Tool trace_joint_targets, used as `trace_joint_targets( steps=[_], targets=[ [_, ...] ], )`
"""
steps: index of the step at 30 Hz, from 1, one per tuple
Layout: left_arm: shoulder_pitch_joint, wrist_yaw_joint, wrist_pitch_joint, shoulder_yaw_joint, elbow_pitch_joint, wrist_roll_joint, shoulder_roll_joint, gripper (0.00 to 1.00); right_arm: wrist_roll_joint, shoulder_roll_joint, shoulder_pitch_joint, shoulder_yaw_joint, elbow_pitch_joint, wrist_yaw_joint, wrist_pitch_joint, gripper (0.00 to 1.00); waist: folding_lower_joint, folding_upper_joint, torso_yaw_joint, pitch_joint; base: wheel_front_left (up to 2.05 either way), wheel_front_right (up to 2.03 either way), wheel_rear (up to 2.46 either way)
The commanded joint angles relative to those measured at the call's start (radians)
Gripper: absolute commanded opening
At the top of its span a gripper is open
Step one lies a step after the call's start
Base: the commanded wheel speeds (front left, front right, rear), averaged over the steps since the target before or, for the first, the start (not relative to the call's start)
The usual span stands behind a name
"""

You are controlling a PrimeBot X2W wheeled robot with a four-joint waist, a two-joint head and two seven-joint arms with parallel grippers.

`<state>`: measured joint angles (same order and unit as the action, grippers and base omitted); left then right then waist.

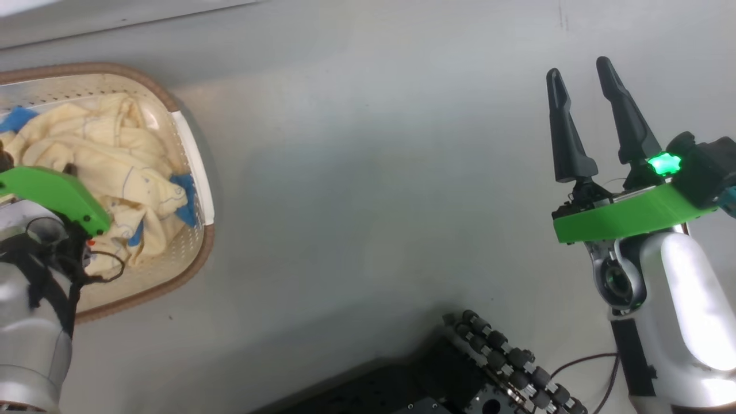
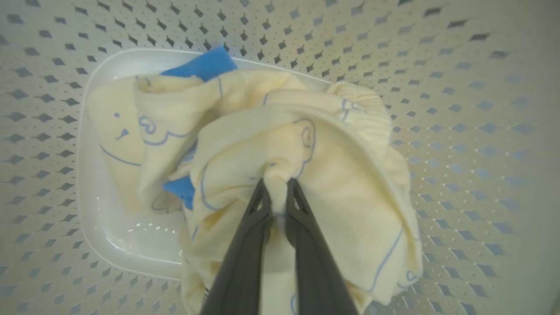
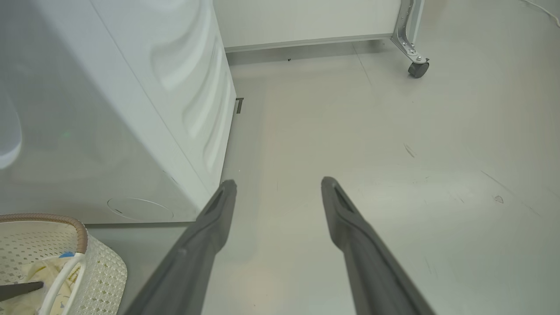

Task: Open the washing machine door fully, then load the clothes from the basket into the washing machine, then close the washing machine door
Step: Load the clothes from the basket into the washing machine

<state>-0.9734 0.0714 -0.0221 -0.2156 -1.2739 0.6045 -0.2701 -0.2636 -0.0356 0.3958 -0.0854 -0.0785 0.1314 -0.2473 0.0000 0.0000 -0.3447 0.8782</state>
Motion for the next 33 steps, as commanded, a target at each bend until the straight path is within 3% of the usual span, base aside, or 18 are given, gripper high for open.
trace_joint_targets(
  steps=[1, 11, 17, 28, 33],
  targets=[
    [0.037, 0.005, 0.048, 0.006, 0.023, -0.014, -0.023, 0.0, 0.014, -0.015, -0.043, 0.004, 0.032, -0.001, 0.002, 1.0, 0.0, 0.0, 0.034, -0.033, 0.0, 0.0, 0.0],
    [0.067, 0.021, 0.236, -0.028, 0.059, -0.038, 0.038, 0.0, 0.074, -0.015, -0.095, 0.06, 0.08, -0.001, 0.053, 1.0, 0.0, 0.0, 0.127, -0.152, 0.0, 0.0, 0.0],
    [0.125, 0.024, 0.282, -0.031, 0.138, -0.056, 0.065, 0.0, 0.114, -0.015, -0.144, 0.095, 0.119, -0.001, 0.096, 1.0, 0.0, 0.0, 0.183, -0.257, 0.0, 0.0, 0.0],
    [0.406, -0.069, 0.284, 0.051, 0.616, -0.187, 0.077, 0.0, 0.147, -0.015, -0.228, 0.134, 0.172, -0.001, 0.156, 1.0, 0.0, 0.0, 0.243, -0.442, 0.0, 0.0, 0.0],
    [0.52, -0.087, 0.284, 0.059, 0.768, -0.227, 0.094, 0.0, 0.144, -0.015, -0.273, 0.16, 0.187, -0.001, 0.176, 1.0, 0.0, 0.0, 0.274, -0.516, 0.0, 0.0, 0.0]
  ],
)
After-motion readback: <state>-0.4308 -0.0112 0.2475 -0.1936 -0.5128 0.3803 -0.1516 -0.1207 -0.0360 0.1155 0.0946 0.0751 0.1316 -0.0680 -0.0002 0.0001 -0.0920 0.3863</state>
